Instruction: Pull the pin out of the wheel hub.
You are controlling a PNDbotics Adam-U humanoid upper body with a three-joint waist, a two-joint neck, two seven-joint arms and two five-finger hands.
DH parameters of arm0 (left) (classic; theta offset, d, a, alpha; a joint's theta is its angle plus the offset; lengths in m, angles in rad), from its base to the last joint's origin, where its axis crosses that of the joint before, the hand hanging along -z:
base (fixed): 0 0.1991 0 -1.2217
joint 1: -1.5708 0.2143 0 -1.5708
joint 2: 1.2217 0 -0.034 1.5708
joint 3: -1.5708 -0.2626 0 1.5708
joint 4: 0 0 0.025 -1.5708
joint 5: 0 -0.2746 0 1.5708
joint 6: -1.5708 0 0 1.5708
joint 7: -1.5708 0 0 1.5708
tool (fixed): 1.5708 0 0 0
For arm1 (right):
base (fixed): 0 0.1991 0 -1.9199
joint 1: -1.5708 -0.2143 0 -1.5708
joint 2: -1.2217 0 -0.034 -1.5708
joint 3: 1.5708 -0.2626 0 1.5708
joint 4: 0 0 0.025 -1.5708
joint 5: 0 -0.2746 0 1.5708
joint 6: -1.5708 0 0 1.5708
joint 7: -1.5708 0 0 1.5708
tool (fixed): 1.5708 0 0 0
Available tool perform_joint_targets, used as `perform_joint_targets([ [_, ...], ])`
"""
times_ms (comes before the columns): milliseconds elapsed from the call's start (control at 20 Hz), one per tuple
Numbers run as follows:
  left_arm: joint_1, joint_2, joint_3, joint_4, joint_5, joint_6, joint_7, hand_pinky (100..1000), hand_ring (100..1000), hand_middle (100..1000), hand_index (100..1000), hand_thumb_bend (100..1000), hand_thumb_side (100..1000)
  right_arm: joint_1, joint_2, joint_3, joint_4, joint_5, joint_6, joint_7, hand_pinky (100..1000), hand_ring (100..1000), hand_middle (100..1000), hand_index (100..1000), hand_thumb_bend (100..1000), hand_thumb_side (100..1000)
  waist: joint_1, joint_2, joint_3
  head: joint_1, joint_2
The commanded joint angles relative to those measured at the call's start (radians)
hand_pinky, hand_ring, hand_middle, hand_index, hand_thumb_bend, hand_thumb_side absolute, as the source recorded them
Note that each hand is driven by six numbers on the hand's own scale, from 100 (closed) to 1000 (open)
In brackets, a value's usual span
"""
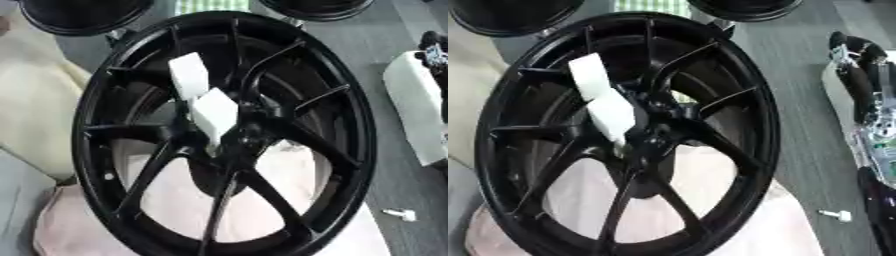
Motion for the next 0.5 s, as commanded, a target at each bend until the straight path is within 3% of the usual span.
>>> perform_joint_targets([
  [50, 0.026, -0.033, 0.047, 0.006, -0.012, -0.006, 0.010, 733, 577, 607, 702, 913, 330, -0.008, -0.025, -0.011, -0.023, -0.006, -0.001, -0.002, 873, 745, 679, 738, 321, 582, 0.000, -0.029, 0.001, -0.006, -0.007],
  [100, 0.038, -0.044, 0.051, 0.013, -0.027, -0.005, 0.002, 782, 671, 686, 760, 1000, 445, -0.008, -0.025, -0.011, -0.023, -0.006, -0.001, -0.002, 873, 745, 679, 738, 321, 582, -0.001, -0.030, 0.002, -0.006, -0.007],
  [200, 0.053, -0.059, 0.061, 0.026, -0.068, 0.000, -0.008, 822, 746, 753, 819, 1000, 569, -0.007, -0.024, -0.012, -0.023, -0.006, -0.001, -0.003, 873, 745, 679, 738, 320, 582, -0.003, -0.032, 0.003, -0.006, -0.006],
  [450, 0.062, -0.081, 0.078, 0.042, -0.106, 0.016, 0.007, 765, 676, 688, 785, 1000, 588, -0.004, -0.023, -0.013, -0.023, -0.008, -0.002, -0.003, 873, 745, 679, 738, 318, 582, -0.006, -0.034, 0.004, -0.004, -0.003],
  [500, 0.060, -0.086, 0.079, 0.036, -0.086, 0.009, 0.015, 748, 653, 667, 769, 949, 589, -0.004, -0.023, -0.012, -0.023, -0.008, -0.002, -0.003, 872, 745, 679, 738, 318, 582, -0.007, -0.035, 0.004, -0.004, -0.002],
])
